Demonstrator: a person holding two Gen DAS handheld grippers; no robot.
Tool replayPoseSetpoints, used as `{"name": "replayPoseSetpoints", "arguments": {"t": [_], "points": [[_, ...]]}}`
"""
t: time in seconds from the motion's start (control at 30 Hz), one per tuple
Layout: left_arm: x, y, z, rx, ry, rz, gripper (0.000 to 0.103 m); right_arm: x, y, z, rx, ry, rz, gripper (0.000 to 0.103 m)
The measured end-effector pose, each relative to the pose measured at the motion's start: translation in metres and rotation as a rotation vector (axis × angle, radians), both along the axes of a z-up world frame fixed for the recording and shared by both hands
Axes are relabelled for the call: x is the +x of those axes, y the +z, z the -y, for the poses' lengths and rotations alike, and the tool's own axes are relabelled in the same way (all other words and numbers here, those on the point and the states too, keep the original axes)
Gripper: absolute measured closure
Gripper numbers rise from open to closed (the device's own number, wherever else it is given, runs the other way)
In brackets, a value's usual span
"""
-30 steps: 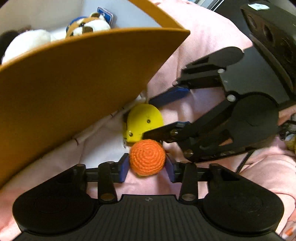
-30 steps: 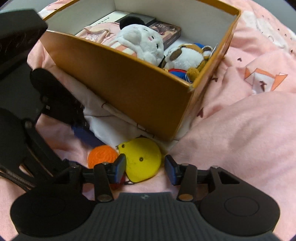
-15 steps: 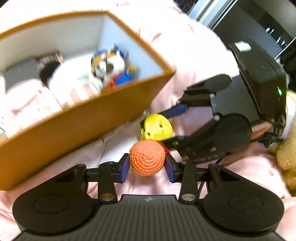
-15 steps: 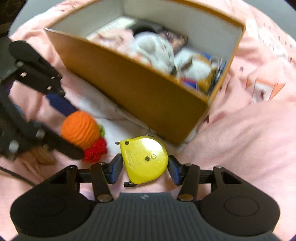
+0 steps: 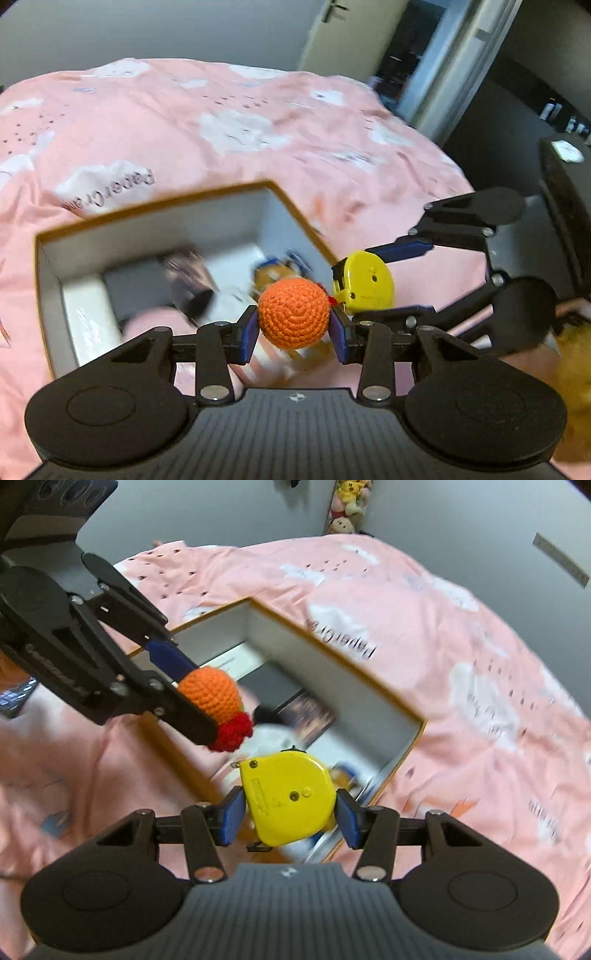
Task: Organize objects
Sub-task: 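Carry the crochet ball and tape measure over the orange box with both tools, then lower the ball and tape measure into the box and open both tools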
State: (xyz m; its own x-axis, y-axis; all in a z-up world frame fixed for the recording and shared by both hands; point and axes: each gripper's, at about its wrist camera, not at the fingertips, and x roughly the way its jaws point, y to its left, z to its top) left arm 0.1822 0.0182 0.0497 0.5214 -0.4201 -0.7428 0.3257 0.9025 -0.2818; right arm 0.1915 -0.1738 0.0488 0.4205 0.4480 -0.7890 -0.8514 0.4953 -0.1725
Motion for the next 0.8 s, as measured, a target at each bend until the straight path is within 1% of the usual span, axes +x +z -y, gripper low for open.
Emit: {"name": "replayPoseSetpoints", "arguments": {"t": [0.07,0.13,0.2,0.27,0.33,0.37,0.43,0.53,0.7,0.8], "points": [[0.024,-0.006,-0.003,-0.001,0.034,-0.025,0.058,0.017,-0.009,-0.019,-0.034,0.018,0.03,0.049],[0.049,-0.02,-0.002,0.025,0.072,-0.042,0.058,0.042,-0.024,-0.037,-0.096,0.027,0.06,0.049],[0.071,-0.034,-0.001,0.044,0.111,-0.066,0.058,0.062,-0.04,-0.046,-0.164,0.034,0.087,0.049],[0.091,-0.05,-0.001,0.053,0.149,-0.085,0.058,0.084,-0.056,-0.057,-0.213,0.032,0.089,0.049],[0.1,-0.058,-0.005,0.031,0.182,-0.109,0.058,0.098,-0.069,-0.067,-0.232,0.039,0.08,0.049],[0.095,-0.054,-0.012,0.013,0.197,-0.116,0.058,0.102,-0.074,-0.069,-0.238,0.044,0.075,0.049],[0.103,-0.063,-0.013,-0.009,0.23,-0.129,0.058,0.109,-0.086,-0.075,-0.258,0.06,0.072,0.049],[0.111,-0.078,-0.012,-0.017,0.28,-0.149,0.057,0.113,-0.097,-0.082,-0.302,0.083,0.104,0.049],[0.111,-0.092,-0.013,-0.039,0.346,-0.166,0.057,0.114,-0.109,-0.084,-0.333,0.098,0.125,0.049],[0.112,-0.097,-0.012,-0.038,0.364,-0.171,0.057,0.113,-0.11,-0.083,-0.344,0.091,0.135,0.049]]}}
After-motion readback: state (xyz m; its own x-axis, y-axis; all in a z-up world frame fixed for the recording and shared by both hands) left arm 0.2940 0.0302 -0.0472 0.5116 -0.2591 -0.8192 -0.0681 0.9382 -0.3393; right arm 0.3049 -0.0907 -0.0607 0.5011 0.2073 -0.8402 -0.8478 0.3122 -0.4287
